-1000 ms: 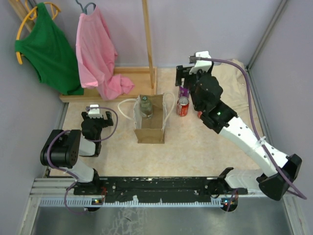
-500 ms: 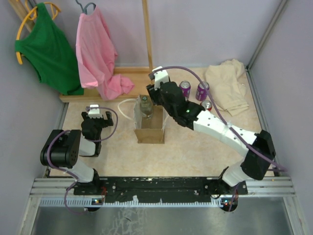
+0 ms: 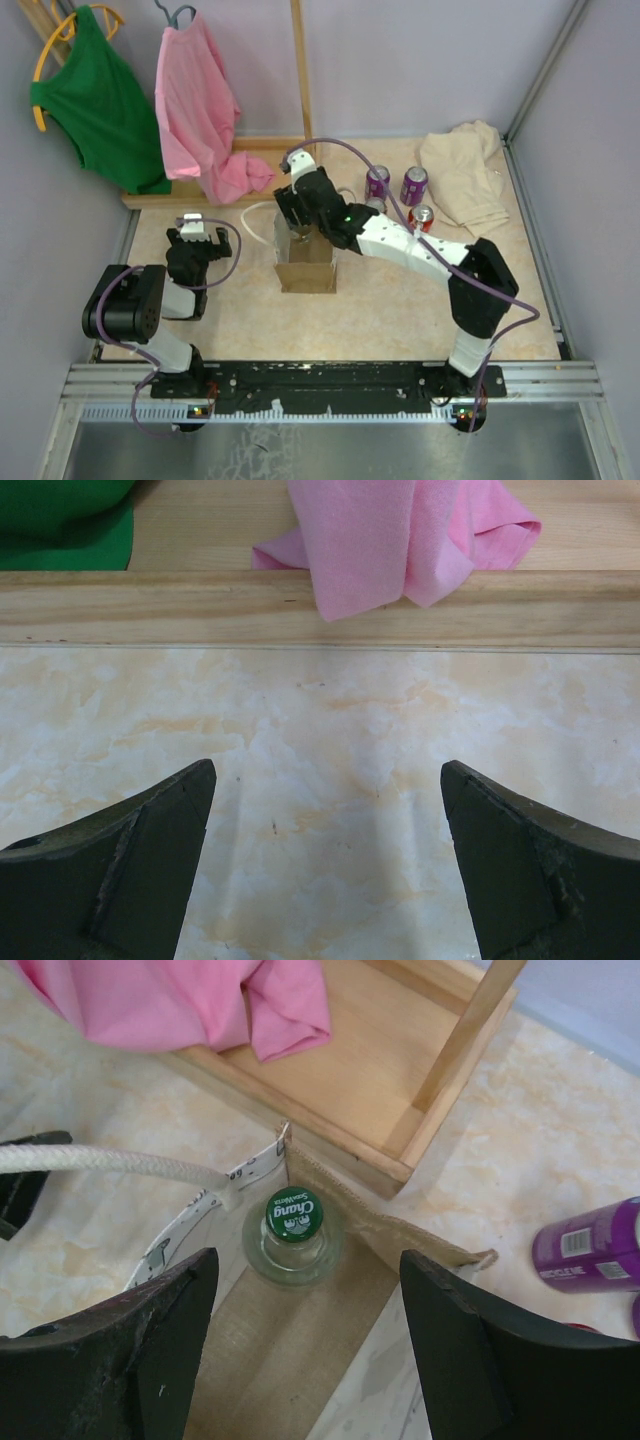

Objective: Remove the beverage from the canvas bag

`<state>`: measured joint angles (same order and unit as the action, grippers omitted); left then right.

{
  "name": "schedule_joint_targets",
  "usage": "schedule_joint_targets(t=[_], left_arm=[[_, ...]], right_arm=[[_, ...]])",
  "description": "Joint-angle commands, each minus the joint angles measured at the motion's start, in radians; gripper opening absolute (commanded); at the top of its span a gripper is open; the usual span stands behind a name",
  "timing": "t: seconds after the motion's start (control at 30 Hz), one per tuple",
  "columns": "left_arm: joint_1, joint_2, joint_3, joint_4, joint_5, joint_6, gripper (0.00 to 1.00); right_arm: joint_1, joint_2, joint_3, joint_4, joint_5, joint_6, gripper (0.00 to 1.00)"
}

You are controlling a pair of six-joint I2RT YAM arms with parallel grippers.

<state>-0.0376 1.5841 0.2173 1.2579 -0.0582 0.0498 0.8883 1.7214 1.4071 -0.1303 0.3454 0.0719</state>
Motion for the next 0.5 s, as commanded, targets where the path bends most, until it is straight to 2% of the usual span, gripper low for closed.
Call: schedule_joint_targets(t=[0.0,0.47], left_arm=[[-0.004,0.007,0.013,0.042,0.011,0.004,1.0],[-0.005,0.007,0.013,0.041,0.011,0.004,1.0]], right_arm=[[0.01,0.046,0.06,0.01,-0.001,0.039,0.74],[0.008,0.16,0.088,0.009,0.027,0.057,0.75]])
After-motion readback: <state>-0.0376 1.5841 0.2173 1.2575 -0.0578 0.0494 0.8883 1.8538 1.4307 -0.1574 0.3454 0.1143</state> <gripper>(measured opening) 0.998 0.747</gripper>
